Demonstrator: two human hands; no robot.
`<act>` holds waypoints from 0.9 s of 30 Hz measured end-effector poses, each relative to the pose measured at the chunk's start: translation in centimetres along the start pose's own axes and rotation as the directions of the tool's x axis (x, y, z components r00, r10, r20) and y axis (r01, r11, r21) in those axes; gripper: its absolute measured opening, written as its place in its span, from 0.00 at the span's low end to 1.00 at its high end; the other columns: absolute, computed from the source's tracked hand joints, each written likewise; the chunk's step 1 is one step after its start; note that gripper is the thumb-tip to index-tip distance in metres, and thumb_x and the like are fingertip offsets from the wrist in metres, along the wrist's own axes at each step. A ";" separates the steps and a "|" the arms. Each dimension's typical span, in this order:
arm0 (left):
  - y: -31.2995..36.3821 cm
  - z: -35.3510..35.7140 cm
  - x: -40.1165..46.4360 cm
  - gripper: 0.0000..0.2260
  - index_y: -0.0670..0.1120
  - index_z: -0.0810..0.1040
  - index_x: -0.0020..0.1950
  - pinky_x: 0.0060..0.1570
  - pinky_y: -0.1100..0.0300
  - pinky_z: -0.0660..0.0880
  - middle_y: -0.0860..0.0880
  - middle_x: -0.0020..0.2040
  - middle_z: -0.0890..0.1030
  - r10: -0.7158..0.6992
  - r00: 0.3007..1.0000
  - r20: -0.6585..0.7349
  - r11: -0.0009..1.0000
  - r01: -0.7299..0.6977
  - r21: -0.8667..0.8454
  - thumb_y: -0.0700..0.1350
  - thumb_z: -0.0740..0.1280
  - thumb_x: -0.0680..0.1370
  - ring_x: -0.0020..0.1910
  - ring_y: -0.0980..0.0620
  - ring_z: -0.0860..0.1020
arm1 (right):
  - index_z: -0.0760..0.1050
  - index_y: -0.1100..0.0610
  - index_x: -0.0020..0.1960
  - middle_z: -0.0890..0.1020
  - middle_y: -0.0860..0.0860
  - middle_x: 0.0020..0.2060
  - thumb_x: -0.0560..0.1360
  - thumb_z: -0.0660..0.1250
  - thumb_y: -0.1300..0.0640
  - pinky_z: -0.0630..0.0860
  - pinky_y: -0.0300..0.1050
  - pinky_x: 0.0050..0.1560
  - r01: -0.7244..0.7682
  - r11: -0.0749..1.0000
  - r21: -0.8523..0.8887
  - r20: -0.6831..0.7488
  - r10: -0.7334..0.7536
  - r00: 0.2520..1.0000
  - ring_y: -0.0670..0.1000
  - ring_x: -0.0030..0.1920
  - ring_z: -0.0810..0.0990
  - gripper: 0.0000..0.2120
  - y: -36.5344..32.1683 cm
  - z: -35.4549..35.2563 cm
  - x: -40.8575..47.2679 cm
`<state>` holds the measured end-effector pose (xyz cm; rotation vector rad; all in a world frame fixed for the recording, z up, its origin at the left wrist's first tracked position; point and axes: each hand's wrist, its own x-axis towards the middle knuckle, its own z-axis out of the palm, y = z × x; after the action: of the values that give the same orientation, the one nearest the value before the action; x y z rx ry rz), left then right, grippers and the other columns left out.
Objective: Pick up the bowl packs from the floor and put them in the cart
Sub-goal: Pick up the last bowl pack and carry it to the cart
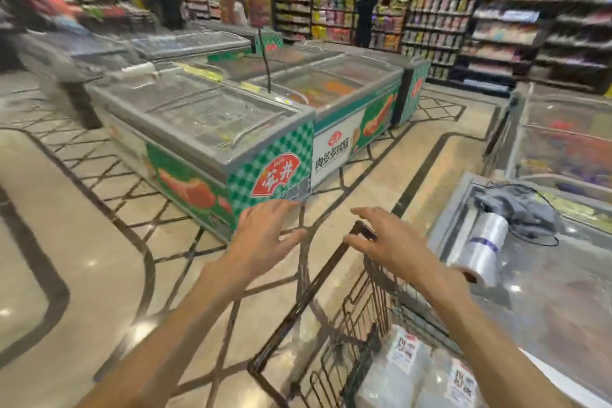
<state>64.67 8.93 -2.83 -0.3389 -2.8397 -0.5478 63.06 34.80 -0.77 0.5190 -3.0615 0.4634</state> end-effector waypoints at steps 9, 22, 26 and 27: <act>-17.1 -9.1 1.7 0.28 0.55 0.65 0.78 0.73 0.43 0.63 0.54 0.75 0.71 -0.067 0.996 -0.053 0.995 0.071 0.072 0.64 0.61 0.81 0.74 0.53 0.66 | 0.65 0.47 0.78 0.74 0.48 0.71 0.76 0.64 0.33 0.71 0.52 0.68 0.171 0.985 -0.033 -0.002 -0.171 0.985 0.50 0.71 0.72 0.35 -18.2 3.0 14.5; -35.5 -8.0 21.4 0.29 0.56 0.62 0.79 0.75 0.44 0.64 0.55 0.76 0.68 0.002 0.999 0.040 0.998 -0.005 0.069 0.65 0.59 0.80 0.75 0.54 0.66 | 0.63 0.46 0.78 0.74 0.47 0.71 0.76 0.63 0.32 0.73 0.54 0.67 0.058 0.996 -0.066 -0.052 -0.062 0.997 0.50 0.69 0.73 0.35 -20.6 8.5 39.3; -39.2 -6.6 29.5 0.29 0.56 0.61 0.79 0.74 0.46 0.66 0.55 0.76 0.68 0.065 0.994 0.093 0.997 -0.069 0.043 0.66 0.58 0.81 0.73 0.54 0.68 | 0.62 0.45 0.78 0.74 0.47 0.71 0.76 0.63 0.31 0.72 0.53 0.67 -0.043 0.996 -0.073 -0.077 0.037 0.996 0.51 0.69 0.73 0.36 -18.9 8.2 45.8; -39.9 -6.1 31.5 0.29 0.56 0.61 0.79 0.73 0.47 0.67 0.55 0.76 0.68 0.081 0.992 0.100 0.996 -0.085 0.035 0.65 0.58 0.81 0.73 0.53 0.68 | 0.62 0.46 0.79 0.74 0.48 0.71 0.76 0.63 0.31 0.72 0.53 0.67 -0.072 0.995 -0.071 -0.081 0.067 0.995 0.52 0.69 0.73 0.36 -18.2 8.0 47.2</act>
<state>25.28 -23.74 -2.31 -0.4877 -2.9097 -0.4709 24.67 0.86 -0.78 0.3834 -3.0158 0.3604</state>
